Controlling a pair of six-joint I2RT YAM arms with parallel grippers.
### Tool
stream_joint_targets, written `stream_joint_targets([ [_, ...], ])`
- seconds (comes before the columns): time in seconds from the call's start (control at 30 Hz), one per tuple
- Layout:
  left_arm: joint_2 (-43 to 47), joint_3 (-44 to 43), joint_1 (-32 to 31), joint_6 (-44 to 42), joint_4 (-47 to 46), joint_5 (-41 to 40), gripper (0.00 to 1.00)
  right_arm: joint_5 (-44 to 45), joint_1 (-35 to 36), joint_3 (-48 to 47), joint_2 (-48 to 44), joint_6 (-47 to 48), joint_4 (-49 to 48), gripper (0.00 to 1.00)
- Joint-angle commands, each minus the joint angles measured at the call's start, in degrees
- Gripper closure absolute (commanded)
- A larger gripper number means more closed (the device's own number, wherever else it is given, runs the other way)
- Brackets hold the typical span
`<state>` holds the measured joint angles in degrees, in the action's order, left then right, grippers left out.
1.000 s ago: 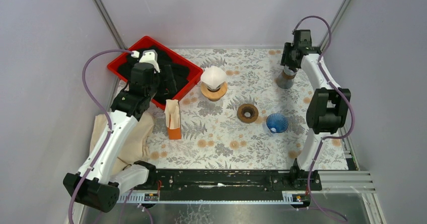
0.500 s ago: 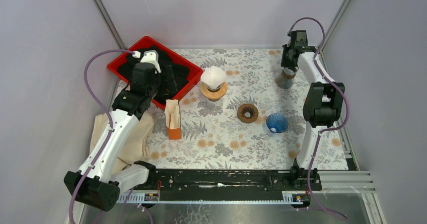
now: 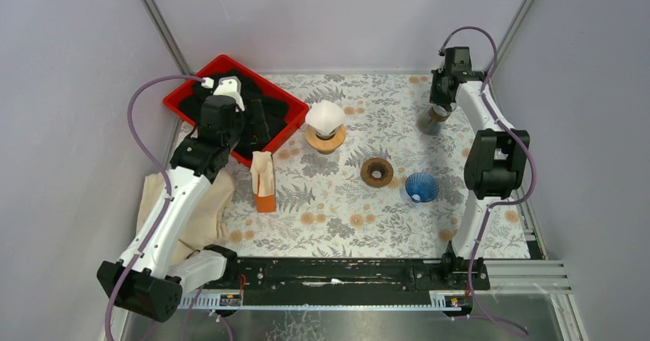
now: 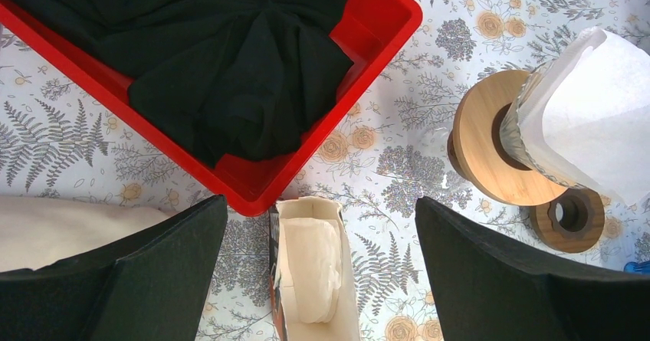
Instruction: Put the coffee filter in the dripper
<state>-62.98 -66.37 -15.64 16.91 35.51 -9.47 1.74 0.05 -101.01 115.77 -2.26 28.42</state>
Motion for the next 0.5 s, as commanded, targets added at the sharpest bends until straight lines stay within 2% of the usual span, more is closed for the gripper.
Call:
stream_joint_targets([
  [0.0, 1.37, 0.85, 0.41, -0.83, -4.00, 0.40, 0.00, -2.39, 0.58, 3.02, -7.38, -2.08, 1.60, 1.00],
  [0.47, 2.73, 1.72, 0.50, -0.32, -5.02, 1.90, 0.00, 2.12, 11.78, 15.41, -24.60, -2.93, 1.60, 1.00],
])
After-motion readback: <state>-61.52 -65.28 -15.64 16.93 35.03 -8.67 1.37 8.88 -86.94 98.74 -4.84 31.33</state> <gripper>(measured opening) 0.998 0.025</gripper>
